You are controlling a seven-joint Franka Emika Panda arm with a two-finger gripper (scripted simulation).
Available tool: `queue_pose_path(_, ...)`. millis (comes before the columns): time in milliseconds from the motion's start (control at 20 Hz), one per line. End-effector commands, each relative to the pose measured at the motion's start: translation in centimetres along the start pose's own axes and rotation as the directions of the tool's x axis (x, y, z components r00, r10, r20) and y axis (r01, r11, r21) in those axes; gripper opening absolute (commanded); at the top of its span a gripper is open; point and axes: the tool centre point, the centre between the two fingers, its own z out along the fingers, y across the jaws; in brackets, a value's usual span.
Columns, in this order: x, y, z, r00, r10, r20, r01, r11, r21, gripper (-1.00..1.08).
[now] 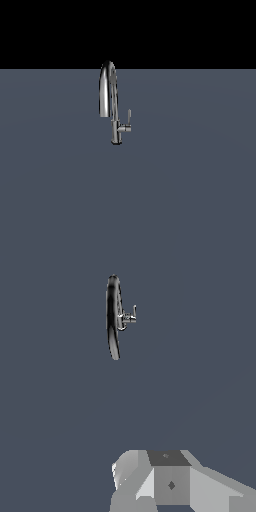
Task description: Turn on the faucet by rotating a designated handle.
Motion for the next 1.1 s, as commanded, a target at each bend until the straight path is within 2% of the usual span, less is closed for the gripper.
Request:
queue_pose_path(0,0.0,0.0,0.0,1.0,0.0,0.0,0.0,1.0,0.0,-1.0)
queue_pose_path(250,0.3,0.0,0.1,1.0,0.008,0.008,-0.008,1.0,0.008,-1.0)
queue_pose_path(500,1.4,-0.2,0.4,0.999,0.033,0.033,-0.034,0.999,0.031,-1.0)
queue_pose_path(800,3.6,-0.4,1.0,0.993,0.084,0.086,-0.091,0.993,0.079,-1.0)
queue_pose_path(1050,6.3,-0.6,1.9,0.978,0.141,0.154,-0.162,0.978,0.132,-1.0)
